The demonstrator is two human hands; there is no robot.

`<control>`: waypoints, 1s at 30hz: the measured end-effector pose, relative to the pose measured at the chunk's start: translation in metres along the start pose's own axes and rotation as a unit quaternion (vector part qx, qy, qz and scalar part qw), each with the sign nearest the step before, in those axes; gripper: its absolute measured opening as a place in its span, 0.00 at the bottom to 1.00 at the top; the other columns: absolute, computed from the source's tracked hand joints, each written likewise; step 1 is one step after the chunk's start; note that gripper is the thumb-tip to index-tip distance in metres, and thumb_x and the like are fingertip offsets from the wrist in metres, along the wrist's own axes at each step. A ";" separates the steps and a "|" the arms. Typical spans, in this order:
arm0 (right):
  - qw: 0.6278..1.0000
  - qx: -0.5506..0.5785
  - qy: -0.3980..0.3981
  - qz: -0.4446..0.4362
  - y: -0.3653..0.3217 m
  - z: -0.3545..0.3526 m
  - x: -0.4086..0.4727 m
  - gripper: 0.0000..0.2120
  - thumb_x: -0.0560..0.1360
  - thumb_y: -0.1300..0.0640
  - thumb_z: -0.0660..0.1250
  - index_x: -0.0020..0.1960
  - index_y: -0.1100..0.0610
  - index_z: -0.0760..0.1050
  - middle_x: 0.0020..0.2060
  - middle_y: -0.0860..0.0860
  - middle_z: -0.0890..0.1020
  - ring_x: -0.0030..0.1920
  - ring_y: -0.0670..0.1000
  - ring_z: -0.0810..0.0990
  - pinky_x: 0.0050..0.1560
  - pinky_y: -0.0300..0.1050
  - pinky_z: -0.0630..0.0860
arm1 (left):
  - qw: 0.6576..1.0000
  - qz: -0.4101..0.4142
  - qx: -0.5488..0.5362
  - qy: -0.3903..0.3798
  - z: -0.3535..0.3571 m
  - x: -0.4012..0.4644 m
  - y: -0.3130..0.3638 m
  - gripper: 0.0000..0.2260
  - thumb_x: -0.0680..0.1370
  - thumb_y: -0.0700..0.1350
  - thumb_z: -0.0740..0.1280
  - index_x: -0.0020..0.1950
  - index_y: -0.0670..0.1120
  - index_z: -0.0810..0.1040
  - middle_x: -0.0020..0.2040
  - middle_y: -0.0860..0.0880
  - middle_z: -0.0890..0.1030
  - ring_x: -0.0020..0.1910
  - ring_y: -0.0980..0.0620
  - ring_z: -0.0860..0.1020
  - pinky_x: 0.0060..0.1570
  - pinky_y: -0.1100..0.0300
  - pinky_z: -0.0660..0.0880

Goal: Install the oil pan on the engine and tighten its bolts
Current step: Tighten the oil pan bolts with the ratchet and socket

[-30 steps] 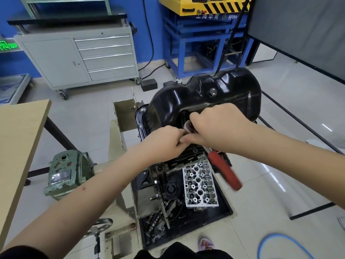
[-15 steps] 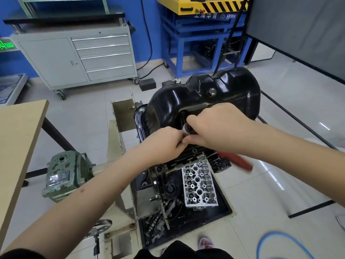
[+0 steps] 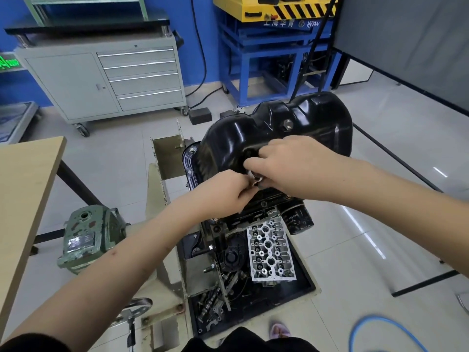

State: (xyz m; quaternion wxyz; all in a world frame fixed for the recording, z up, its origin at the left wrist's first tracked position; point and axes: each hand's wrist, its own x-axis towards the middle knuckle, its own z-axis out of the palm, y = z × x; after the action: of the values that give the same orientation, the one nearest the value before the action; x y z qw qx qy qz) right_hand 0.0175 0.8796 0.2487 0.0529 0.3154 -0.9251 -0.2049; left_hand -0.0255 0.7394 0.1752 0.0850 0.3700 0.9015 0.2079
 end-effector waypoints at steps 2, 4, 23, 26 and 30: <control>0.999 -0.010 -0.005 -0.034 0.004 -0.002 -0.001 0.12 0.79 0.52 0.57 0.62 0.51 0.66 0.50 0.48 0.75 0.53 0.51 0.74 0.49 0.41 0.65 | 1.000 -0.001 -0.003 -0.025 -0.002 0.000 -0.002 0.15 0.80 0.47 0.56 0.35 0.43 0.69 0.29 0.51 0.69 0.30 0.50 0.69 0.33 0.62 0.63; 1.000 0.000 -0.003 -0.013 0.000 -0.005 -0.002 0.13 0.79 0.45 0.54 0.53 0.53 0.69 0.40 0.48 0.74 0.45 0.52 0.77 0.43 0.40 0.63 | 0.999 -0.003 -0.015 -0.038 -0.004 -0.002 -0.004 0.16 0.80 0.47 0.56 0.32 0.47 0.67 0.28 0.52 0.68 0.27 0.53 0.67 0.30 0.63 0.64; 0.989 0.074 -0.012 0.128 -0.020 -0.007 0.001 0.13 0.78 0.45 0.55 0.47 0.56 0.63 0.34 0.50 0.67 0.37 0.53 0.70 0.33 0.43 0.62 | 1.000 -0.016 -0.019 0.009 0.003 -0.003 -0.002 0.16 0.78 0.42 0.57 0.30 0.47 0.62 0.27 0.51 0.67 0.26 0.54 0.65 0.27 0.64 0.60; 0.997 0.046 0.008 0.062 -0.016 -0.001 -0.002 0.12 0.79 0.56 0.57 0.62 0.54 0.65 0.50 0.51 0.74 0.54 0.54 0.74 0.48 0.45 0.66 | 1.000 -0.003 0.004 -0.015 0.000 -0.001 -0.002 0.16 0.80 0.45 0.56 0.33 0.43 0.66 0.28 0.50 0.68 0.29 0.51 0.67 0.31 0.63 0.60; 0.998 0.026 0.007 0.057 -0.013 -0.002 -0.001 0.13 0.79 0.47 0.56 0.55 0.56 0.69 0.45 0.49 0.77 0.48 0.53 0.76 0.43 0.41 0.63 | 1.000 -0.003 -0.006 -0.024 -0.003 -0.002 -0.003 0.19 0.80 0.45 0.56 0.29 0.49 0.62 0.25 0.54 0.66 0.25 0.56 0.64 0.27 0.65 0.61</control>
State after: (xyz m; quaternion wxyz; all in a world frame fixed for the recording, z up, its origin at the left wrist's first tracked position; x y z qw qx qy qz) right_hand 0.0265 0.8701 0.2454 0.0628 0.2648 -0.9462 -0.1748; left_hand -0.0268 0.7352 0.1767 0.1093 0.3715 0.8991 0.2040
